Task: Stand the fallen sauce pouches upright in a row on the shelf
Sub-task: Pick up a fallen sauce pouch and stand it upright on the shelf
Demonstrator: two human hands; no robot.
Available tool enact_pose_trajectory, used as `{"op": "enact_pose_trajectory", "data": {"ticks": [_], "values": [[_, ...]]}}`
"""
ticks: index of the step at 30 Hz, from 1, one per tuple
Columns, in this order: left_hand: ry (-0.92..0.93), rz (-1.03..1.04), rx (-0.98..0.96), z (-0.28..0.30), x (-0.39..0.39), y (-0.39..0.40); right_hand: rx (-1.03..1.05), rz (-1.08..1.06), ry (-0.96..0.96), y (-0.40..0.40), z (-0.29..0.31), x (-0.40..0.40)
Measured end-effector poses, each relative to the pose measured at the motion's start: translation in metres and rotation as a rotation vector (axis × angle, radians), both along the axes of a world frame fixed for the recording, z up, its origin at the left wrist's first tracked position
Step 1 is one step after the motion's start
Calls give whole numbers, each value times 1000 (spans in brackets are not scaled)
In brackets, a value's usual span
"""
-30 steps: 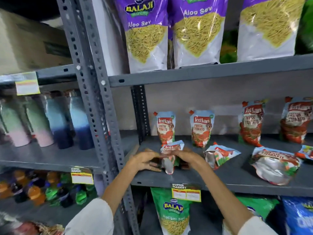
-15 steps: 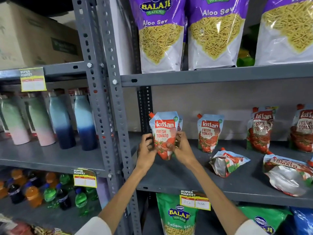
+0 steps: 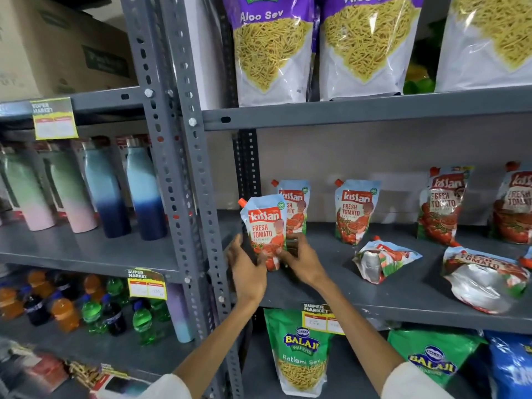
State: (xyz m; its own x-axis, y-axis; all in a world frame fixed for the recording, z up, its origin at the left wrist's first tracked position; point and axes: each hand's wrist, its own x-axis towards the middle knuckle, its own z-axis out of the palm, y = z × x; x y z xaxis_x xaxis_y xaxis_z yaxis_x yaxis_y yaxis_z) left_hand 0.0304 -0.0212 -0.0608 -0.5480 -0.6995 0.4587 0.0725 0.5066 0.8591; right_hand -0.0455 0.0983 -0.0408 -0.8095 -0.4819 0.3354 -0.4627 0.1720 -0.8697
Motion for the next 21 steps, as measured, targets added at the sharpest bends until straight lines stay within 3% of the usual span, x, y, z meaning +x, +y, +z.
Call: {"op": "enact_pose_trajectory", "data": {"ticks": [2, 3, 6, 8, 11, 14, 17, 21], "values": [[80, 143, -128, 1, 2, 18, 2, -52, 11, 19, 8, -3], [124, 119, -149, 7, 1, 29, -15, -97, 32, 32, 16, -5], [158, -146, -125, 23, -14, 66, -120, -366, 102, 81, 39, -16], [94, -278, -119, 35, -32, 90, -45, -632, 110, 125, 52, -22], [-169, -378, -74, 53, -66, 121, 316, -756, -83, 180, 54, -38], [-544, -485, 66, 65, -98, 151, 618, -529, -292, 199, 47, -41], [-838, -621, 319, 70, -112, 170, 370, -389, -483, 195, 45, -36], [-886, -666, 288, 77, -114, 183, -81, -274, -740, 200, 33, -48]]}}
